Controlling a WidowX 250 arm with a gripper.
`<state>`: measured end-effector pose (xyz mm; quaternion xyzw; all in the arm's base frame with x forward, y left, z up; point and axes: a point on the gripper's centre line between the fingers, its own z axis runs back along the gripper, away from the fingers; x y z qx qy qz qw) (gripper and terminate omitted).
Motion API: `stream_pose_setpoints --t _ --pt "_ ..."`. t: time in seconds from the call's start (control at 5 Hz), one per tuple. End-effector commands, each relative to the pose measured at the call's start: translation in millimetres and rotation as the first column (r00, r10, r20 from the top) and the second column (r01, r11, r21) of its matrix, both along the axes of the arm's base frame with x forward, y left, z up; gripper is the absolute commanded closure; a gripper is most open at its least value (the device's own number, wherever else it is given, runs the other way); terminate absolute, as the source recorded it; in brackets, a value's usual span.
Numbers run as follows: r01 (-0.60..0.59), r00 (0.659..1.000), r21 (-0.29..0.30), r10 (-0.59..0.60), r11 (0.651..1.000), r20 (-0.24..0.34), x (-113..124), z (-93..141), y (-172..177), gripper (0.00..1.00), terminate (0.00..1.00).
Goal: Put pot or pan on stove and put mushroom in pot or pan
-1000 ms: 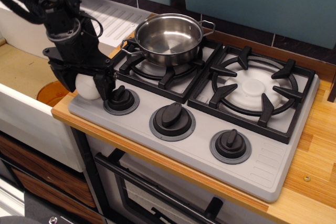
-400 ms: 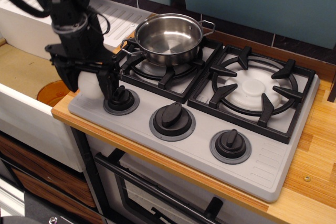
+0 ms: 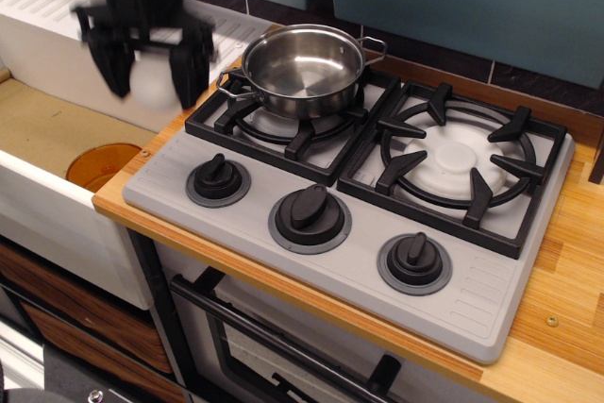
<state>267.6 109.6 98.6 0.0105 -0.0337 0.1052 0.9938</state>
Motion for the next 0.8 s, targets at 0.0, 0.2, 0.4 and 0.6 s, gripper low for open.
stream_pose_setpoints --t 0.0,0.2,0.4,0.6 --pt "-0.029 0.999 0.014 0.029 0.999 0.028 43 41 -16 1.00 0.00" --pt "-0.039 0.999 -0.005 0.039 0.999 0.035 57 40 -27 1.00 0.00" --pt "-0.047 0.998 -0.024 0.048 0.999 0.047 71 37 -40 1.00 0.00" --pt "-0.045 0.997 -0.046 0.048 0.998 0.064 80 33 -48 1.00 0.00"
